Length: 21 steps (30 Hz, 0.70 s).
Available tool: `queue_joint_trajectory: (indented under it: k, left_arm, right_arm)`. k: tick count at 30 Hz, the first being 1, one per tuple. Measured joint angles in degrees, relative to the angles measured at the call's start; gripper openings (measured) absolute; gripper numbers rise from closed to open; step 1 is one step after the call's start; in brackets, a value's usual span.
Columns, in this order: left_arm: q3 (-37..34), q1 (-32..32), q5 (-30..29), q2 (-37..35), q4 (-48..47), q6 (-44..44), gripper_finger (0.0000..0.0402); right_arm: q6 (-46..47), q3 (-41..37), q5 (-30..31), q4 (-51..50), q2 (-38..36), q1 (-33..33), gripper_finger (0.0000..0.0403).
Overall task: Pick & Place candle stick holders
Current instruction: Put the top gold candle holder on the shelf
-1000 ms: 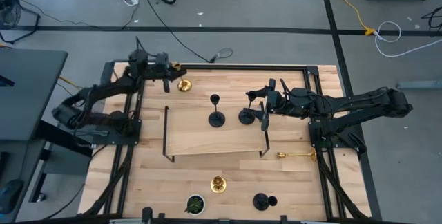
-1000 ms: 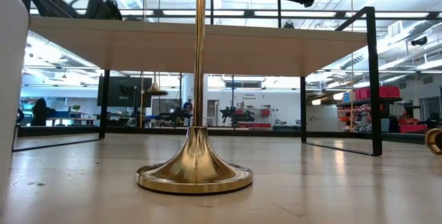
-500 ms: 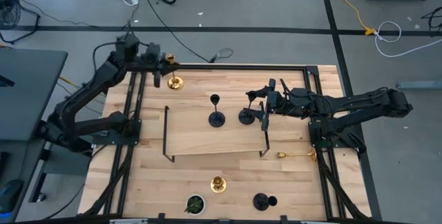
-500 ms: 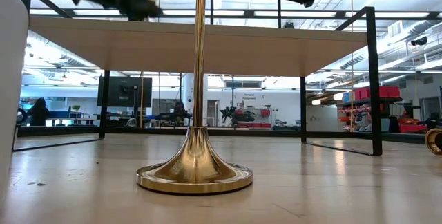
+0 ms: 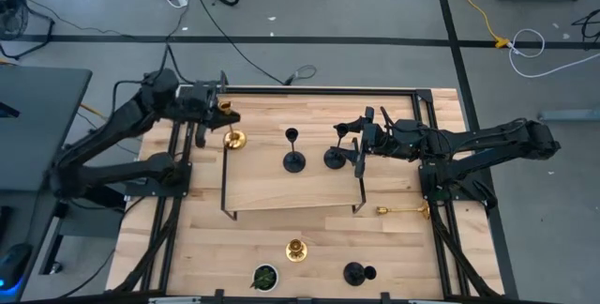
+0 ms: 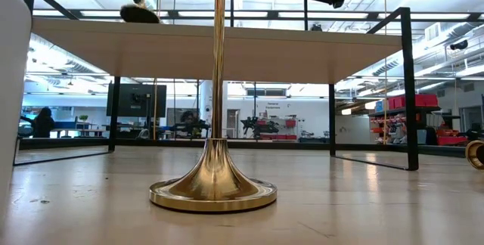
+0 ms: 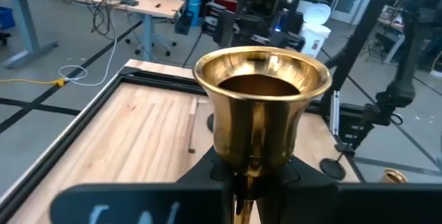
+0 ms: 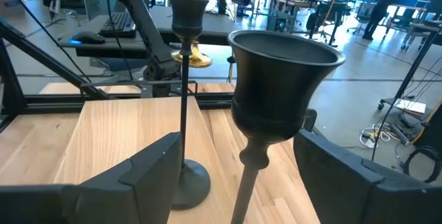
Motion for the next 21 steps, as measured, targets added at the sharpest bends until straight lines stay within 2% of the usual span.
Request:
queue_joint_trajectory:
  k: [9,16,21]
  left_arm:
    - [0.0,-15.8,-10.7,0.4,-0.3,-2.8,0.0025]
    - [0.0,-28.8,-21.5,1.6,-0.2,-3.0,0.0025]
    - [0.0,-36.6,-26.9,4.3,4.0,-4.1,0.0025]
  right_arm:
    - [0.0,0.0,0.0,0.0,0.0,0.0,0.0279]
    - [0.0,0.0,0.0,0.0,0.0,0.0,0.0279]
    - [0.0,0.0,0.0,0.1,0.0,0.0,0.0279]
